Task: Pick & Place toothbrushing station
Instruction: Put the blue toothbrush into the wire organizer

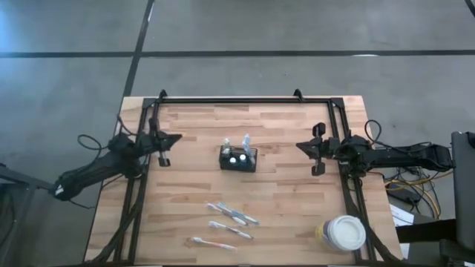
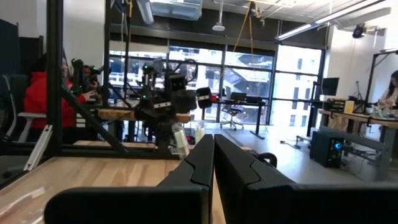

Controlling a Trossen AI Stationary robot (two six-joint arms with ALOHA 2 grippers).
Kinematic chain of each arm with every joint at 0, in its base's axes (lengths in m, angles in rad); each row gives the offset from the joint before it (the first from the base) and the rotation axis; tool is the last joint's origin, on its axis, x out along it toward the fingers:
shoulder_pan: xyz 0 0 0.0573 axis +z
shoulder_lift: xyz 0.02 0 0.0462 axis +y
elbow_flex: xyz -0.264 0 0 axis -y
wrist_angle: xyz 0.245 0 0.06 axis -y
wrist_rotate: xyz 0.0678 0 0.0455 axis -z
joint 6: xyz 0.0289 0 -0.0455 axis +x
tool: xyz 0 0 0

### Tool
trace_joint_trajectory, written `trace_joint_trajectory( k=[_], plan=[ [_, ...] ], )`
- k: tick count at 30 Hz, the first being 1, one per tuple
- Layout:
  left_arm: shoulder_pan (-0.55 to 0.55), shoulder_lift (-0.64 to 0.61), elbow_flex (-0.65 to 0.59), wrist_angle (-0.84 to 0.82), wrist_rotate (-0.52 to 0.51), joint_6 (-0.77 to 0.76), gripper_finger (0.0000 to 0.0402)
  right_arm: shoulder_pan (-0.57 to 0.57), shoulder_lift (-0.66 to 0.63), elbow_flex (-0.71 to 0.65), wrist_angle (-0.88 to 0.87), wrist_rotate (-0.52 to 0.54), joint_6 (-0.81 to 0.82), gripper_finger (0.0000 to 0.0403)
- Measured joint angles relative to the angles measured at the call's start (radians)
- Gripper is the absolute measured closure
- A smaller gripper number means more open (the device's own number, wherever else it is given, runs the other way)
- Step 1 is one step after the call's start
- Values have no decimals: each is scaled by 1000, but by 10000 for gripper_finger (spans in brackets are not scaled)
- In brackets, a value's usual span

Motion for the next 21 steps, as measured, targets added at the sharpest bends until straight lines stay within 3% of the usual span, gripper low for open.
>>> trace_joint_trajectory(
  k=[9,21],
  plan=[
    [0,3,-14,-113,84,-9,400,0,1,0,-6,0,7,394],
    [0,3,-14,-155,81,7,399,0,1,0,-6,-1,-1,394]
  ],
)
